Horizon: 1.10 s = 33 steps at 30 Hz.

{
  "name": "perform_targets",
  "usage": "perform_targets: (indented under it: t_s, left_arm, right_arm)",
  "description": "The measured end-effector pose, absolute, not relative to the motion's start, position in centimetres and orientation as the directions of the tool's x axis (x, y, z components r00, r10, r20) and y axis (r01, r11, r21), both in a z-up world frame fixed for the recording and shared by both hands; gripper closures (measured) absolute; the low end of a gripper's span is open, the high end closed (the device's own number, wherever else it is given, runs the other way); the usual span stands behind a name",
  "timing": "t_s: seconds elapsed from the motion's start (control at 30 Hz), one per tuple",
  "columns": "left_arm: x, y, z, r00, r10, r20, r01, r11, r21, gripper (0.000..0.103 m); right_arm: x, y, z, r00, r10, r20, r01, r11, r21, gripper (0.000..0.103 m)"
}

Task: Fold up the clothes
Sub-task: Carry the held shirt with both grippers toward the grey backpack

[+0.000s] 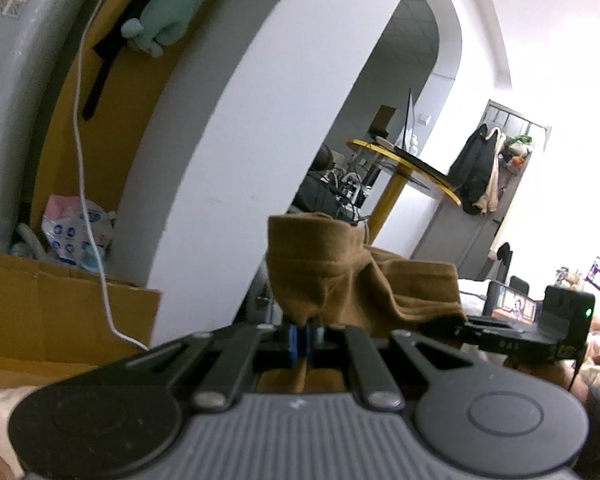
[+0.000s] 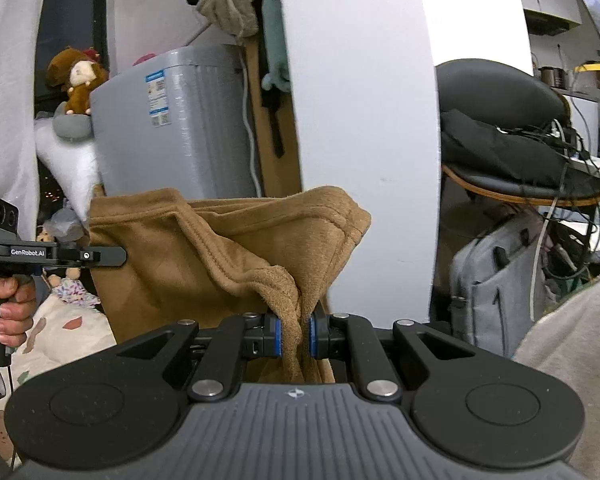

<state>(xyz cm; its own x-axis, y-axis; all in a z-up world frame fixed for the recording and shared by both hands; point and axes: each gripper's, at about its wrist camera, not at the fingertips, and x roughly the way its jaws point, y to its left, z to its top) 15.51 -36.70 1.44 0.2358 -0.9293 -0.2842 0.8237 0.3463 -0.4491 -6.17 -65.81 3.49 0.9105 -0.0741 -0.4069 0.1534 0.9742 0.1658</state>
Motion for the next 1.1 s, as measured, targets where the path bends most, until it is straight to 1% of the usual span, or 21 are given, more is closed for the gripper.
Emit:
perform_targets:
  t_s: [0.1,0.3,0.53,1.1]
  left_arm:
    - [15.0,-37.6,1.2,0.224,-0.933,-0.282,0.83,0.334,-0.446,0.099]
    - [14.4,-39.7,-0.1,0.224,-0.921,-0.319,0.835,0.35,-0.424,0.099]
    - [14.8,-41.1,-1.5,0.224,-0.912,-0.342,0.831,0.363,-0.422,0.099]
    - [16.1,-43.2,-3.0,0.208,-0.908,-0.364,0.842,0.356,-0.405,0.099]
  right_arm:
    - [-7.0,-66.8,3.1,0.913,-0.085,-0.4,0.163,0.973,0.166,0.09]
    - [-8.3,-68.9,1.6,0.904,-0.109,-0.413,0.197,0.964,0.178,0.09]
    - [-8.5,-69.9,0.4,0.899,-0.119,-0.421,0.208,0.963,0.172,0.09]
    - [-7.4,-71.7,-1.4,0.887,-0.167,-0.431,0.24,0.963,0.119,0.09]
